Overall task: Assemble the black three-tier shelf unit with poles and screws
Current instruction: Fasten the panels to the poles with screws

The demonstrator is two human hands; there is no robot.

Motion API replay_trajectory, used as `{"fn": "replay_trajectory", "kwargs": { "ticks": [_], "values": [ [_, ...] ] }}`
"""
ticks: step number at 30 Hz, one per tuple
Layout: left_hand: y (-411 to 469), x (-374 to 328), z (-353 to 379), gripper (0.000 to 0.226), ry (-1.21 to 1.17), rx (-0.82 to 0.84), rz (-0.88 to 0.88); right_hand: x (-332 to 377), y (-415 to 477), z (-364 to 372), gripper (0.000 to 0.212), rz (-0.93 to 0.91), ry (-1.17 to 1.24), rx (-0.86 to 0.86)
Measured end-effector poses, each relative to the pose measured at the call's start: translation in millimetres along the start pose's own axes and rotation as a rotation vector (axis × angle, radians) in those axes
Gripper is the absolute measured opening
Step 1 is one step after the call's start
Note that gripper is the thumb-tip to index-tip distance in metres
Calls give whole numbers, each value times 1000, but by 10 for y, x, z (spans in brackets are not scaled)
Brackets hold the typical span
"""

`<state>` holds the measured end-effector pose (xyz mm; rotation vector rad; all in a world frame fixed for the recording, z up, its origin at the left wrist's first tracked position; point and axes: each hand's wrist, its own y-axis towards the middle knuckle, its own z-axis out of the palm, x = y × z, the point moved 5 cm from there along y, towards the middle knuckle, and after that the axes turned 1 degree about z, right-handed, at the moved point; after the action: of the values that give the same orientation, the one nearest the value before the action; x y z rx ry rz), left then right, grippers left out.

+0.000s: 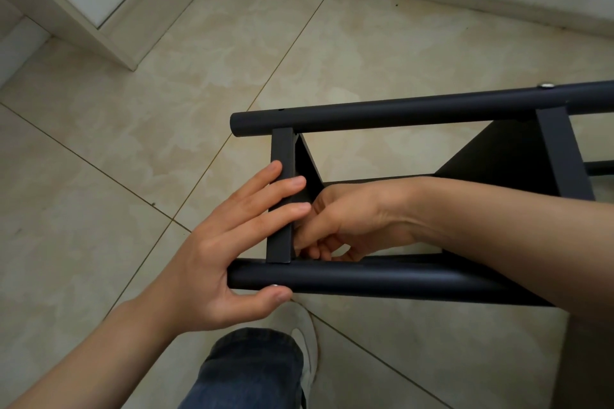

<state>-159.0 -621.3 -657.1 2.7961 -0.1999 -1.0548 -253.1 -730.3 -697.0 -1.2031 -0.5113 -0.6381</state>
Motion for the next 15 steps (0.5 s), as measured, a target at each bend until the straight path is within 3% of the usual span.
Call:
{"fn": "replay_trajectory", "kwargs": {
  "ticks": [3,8,15],
  "values": [
    [-4,6,6,65,-5,-4,4,1,-4,7,28,11,-9,-1],
    [-13,12,6,64,2,-19,31,31,-24,-5,40,-46,-78,-14],
    [-20,1,-8,61,1,-10,22,68,-161,1,17,-117,-42,-2]
  ]
}}
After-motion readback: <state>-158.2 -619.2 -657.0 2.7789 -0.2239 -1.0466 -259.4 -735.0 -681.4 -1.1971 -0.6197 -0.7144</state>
